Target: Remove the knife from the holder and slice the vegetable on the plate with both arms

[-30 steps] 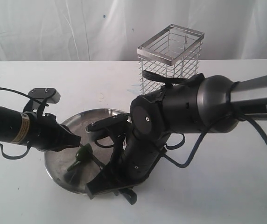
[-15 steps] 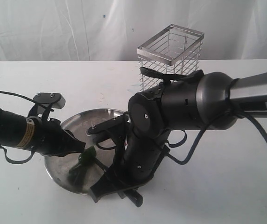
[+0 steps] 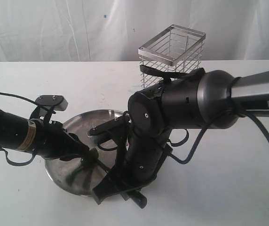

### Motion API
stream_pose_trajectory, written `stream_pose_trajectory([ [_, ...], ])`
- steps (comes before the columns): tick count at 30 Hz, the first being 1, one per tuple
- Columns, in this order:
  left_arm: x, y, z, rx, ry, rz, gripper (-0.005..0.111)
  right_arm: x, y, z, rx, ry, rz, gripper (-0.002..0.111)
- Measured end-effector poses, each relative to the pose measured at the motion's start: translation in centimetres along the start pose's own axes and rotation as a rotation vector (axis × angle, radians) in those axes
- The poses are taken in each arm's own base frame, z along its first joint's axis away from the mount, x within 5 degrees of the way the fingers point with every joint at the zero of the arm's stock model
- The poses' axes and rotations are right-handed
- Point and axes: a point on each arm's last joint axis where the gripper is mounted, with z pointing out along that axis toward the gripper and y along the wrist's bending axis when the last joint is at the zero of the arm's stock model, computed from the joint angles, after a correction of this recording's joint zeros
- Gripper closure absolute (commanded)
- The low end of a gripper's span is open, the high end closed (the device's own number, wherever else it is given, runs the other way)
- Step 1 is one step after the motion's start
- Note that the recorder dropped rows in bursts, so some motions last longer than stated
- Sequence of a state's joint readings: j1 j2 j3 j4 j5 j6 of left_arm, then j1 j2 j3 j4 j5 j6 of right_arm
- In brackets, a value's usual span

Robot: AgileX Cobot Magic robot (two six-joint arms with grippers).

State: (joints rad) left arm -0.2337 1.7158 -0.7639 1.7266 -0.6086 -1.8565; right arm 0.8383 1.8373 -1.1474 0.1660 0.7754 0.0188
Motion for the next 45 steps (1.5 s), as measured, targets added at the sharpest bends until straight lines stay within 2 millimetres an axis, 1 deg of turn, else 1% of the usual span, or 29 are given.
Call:
stream_pose_trajectory([
  [2,0.1,-0.3,0.2,0.000,0.006,0.010,0.069,0.0,0.0,0.0,0.002,0.000,-0.002,0.108],
  [4,0.5,-0.8,0.8,0.007,0.029,0.025,0.069,0.0,0.0,0.0,0.003,0.000,-0.002,0.108],
  [7,1.1,-0.6,1.6,-0.004,0.061,0.020,0.069,0.0,0.0,0.0,0.005,0.000,-0.002,0.108],
  [10,1.2,-0.6,1.9,-0.002,0.070,0.012,0.069,0.0,-0.1,0.0,0.008,0.002,-0.003,0.108],
  [34,1.3,-0.5,1.9,-0.004,0.071,0.009,0.069,1.2,-0.4,-0.2,0.051,0.140,-0.023,0.108],
  [45,1.3,-0.6,2.0,-0.003,0.070,0.006,0.069,1.2,-0.5,-0.2,0.051,0.144,-0.023,0.108],
])
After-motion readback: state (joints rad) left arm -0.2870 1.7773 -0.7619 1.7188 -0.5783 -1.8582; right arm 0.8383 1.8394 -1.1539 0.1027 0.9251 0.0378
